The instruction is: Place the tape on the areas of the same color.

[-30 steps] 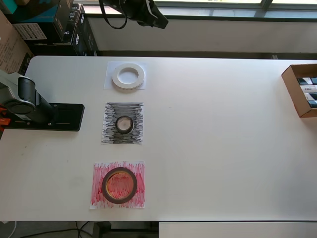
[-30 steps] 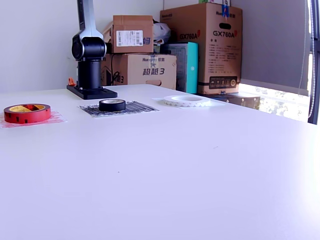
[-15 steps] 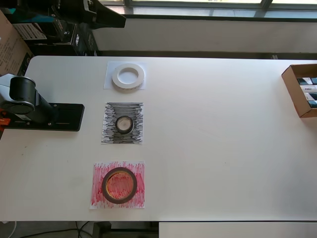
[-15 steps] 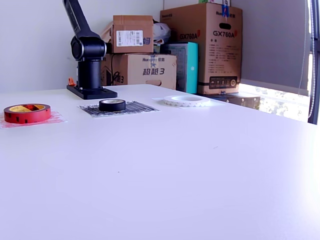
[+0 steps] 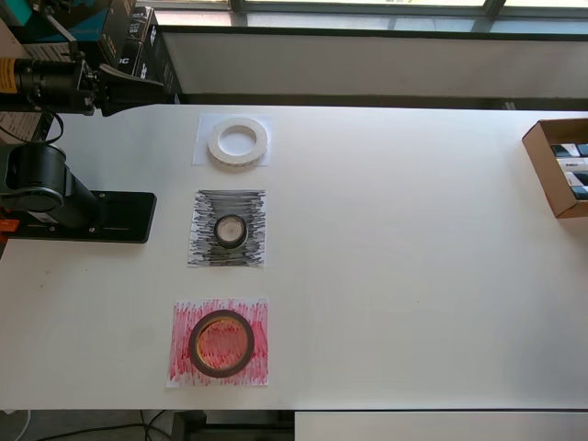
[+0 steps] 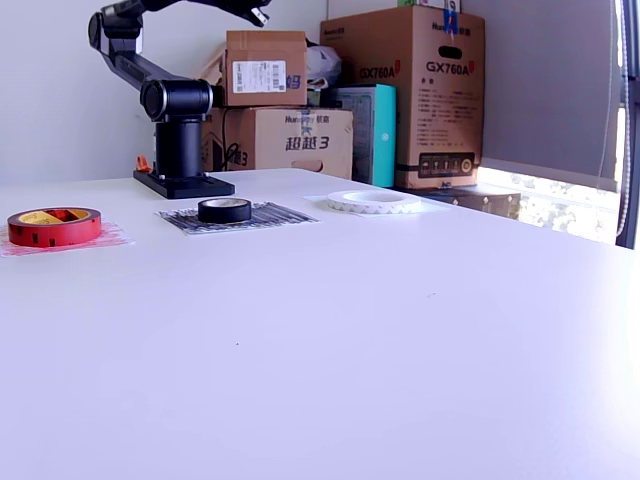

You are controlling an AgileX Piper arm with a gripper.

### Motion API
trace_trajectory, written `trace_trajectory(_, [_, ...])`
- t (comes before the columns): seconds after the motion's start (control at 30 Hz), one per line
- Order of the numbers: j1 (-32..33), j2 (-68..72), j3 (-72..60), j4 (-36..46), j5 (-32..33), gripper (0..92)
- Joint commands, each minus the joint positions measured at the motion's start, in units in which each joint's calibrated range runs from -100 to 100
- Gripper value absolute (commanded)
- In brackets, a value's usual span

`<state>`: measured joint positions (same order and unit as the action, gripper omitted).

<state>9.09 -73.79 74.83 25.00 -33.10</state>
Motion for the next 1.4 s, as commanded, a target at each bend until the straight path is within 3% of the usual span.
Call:
trace_trajectory(0.0, [-0.2,-18.3,10.6,0.8,0.3,0.2])
trace_trajectory(0.23, [0.0,-25.6,16.6,0.8,0.2,0.2])
trace_trajectory(1.37, [0.2,-25.4,19.3,-0.2,0.8,0.4])
